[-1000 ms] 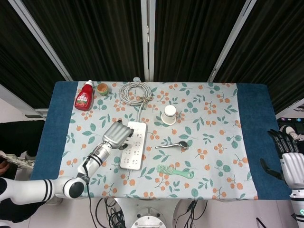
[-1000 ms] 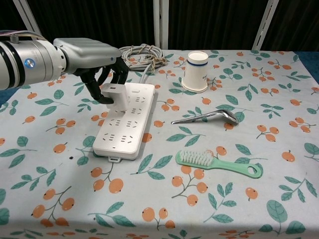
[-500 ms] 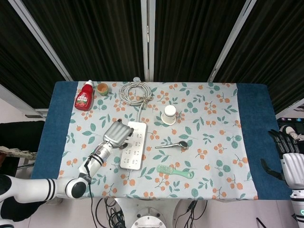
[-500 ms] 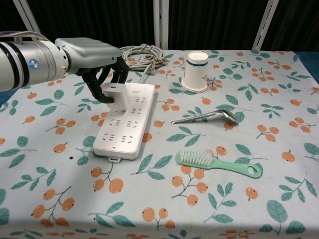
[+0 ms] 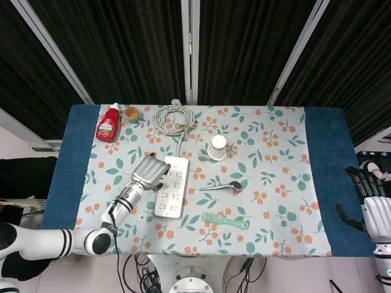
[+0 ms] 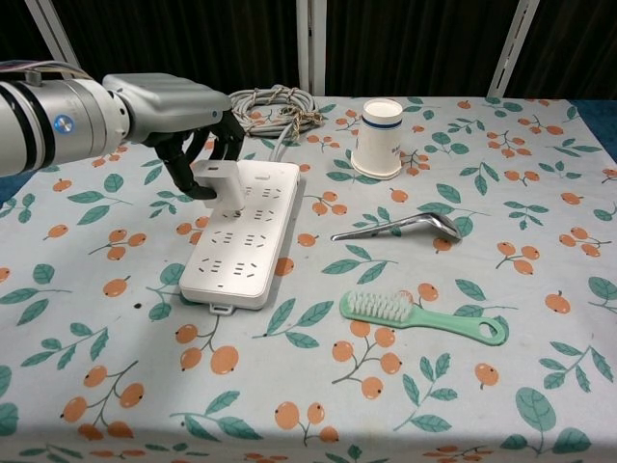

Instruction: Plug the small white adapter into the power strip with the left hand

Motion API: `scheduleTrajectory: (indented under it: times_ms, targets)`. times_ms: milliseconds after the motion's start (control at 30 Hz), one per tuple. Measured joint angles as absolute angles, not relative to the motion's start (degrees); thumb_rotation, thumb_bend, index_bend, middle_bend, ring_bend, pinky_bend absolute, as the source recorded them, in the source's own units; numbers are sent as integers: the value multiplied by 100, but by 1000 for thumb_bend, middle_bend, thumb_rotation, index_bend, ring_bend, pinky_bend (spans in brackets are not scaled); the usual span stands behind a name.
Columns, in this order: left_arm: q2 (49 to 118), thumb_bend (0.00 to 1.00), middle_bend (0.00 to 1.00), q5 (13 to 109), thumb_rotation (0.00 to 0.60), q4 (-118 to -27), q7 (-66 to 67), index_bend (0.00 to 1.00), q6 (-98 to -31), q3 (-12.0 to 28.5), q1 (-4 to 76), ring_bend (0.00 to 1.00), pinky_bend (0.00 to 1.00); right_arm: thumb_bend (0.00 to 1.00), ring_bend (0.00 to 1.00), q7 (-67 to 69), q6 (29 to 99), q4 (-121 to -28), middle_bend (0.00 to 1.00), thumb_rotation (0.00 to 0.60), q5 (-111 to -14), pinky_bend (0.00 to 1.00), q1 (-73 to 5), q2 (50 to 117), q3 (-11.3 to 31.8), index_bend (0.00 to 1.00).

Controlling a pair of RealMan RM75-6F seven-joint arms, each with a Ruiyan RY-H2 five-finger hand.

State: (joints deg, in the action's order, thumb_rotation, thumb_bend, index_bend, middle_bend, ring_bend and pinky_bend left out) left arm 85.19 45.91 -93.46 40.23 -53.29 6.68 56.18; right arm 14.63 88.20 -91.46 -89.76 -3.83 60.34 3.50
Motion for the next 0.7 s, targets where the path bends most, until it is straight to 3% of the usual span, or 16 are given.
scheduleTrajectory:
  times_ms: [700]
  targets:
    - [8548,405,736,4287,600,-9389,4213,656,-5338,521,5812,557,280,281,0,1472,8815,-9136,66,600,-8962,0,-374,6044,350,37]
